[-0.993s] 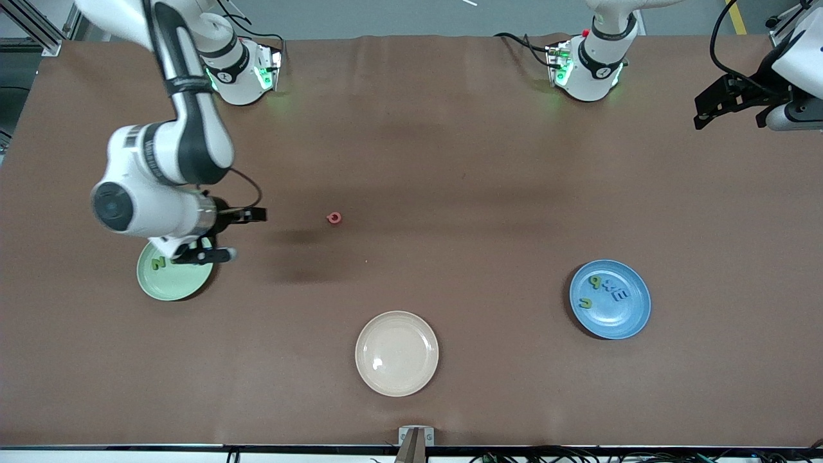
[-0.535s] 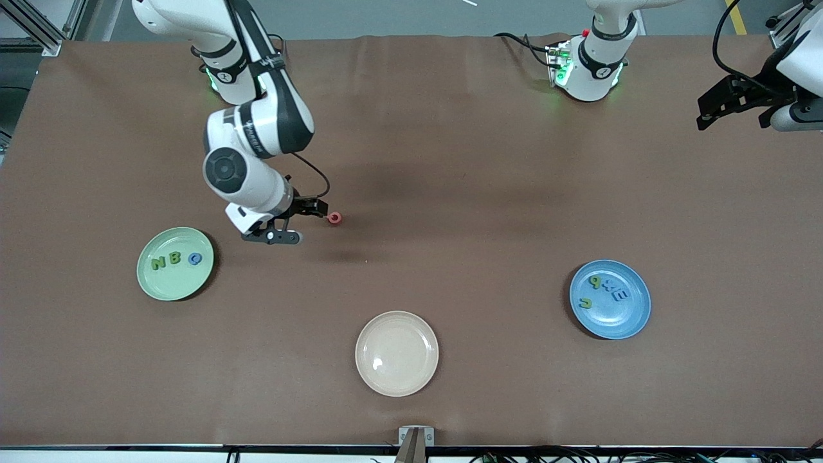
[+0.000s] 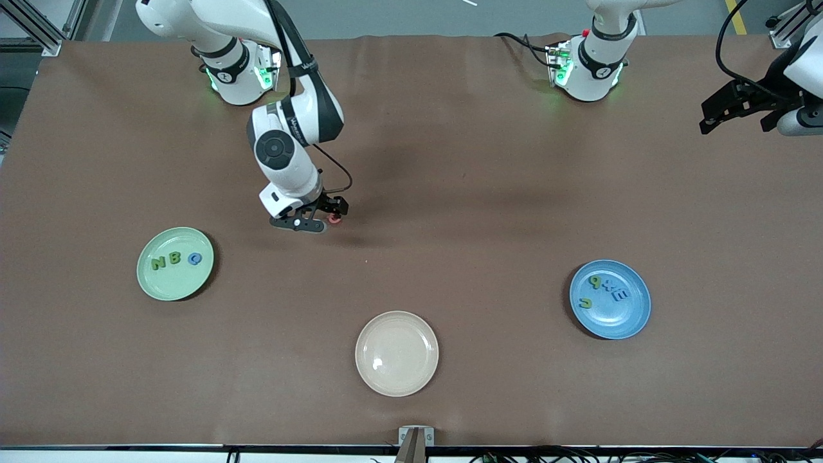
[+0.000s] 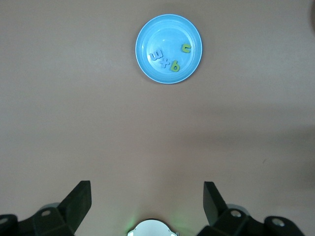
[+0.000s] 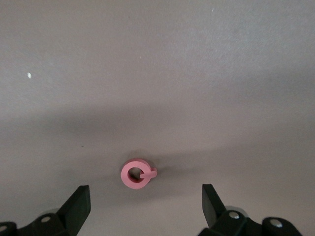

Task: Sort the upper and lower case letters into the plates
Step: 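Reach the right gripper to the pink Q and grasp it, then carry the pink Q over the green plate with the right gripper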

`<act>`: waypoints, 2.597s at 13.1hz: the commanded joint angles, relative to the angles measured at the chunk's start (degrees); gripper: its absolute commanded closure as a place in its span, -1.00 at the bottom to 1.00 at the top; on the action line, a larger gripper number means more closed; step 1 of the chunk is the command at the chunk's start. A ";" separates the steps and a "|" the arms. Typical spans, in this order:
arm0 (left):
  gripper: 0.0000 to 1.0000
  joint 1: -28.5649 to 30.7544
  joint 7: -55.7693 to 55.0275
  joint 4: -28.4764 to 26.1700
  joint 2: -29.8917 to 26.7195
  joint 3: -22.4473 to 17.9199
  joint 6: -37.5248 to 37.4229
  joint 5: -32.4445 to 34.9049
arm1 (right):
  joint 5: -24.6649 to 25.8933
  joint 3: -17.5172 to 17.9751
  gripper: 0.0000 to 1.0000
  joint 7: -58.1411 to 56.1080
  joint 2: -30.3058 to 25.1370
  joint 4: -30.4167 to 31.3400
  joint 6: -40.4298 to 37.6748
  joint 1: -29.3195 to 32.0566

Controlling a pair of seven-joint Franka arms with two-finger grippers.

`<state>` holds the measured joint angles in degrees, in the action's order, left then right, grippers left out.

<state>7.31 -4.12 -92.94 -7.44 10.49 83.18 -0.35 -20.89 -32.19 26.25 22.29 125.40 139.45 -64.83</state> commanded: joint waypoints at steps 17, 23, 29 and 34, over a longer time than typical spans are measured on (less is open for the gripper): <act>-1.00 0.34 1.04 -0.22 -0.64 -0.03 0.14 -1.23 | -8.20 4.24 -0.45 -1.02 7.07 -1.74 3.46 1.11; -1.00 0.43 1.04 -0.22 -0.82 -0.03 0.14 -1.23 | -8.38 4.24 -0.22 -3.13 7.51 -2.00 3.64 2.34; -1.00 0.43 1.04 -0.22 -0.82 -0.03 0.14 -1.23 | -8.47 4.77 0.23 -3.13 7.86 -2.18 3.64 2.25; -1.00 0.43 1.04 -0.22 -0.73 -0.03 0.14 -1.23 | -8.47 4.77 0.53 -3.13 6.90 -3.05 1.98 2.08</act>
<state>7.31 -4.12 -92.95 -7.46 10.49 83.19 -0.36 -28.01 -28.26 24.18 29.43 123.20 142.69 -63.29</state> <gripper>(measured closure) 0.000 0.573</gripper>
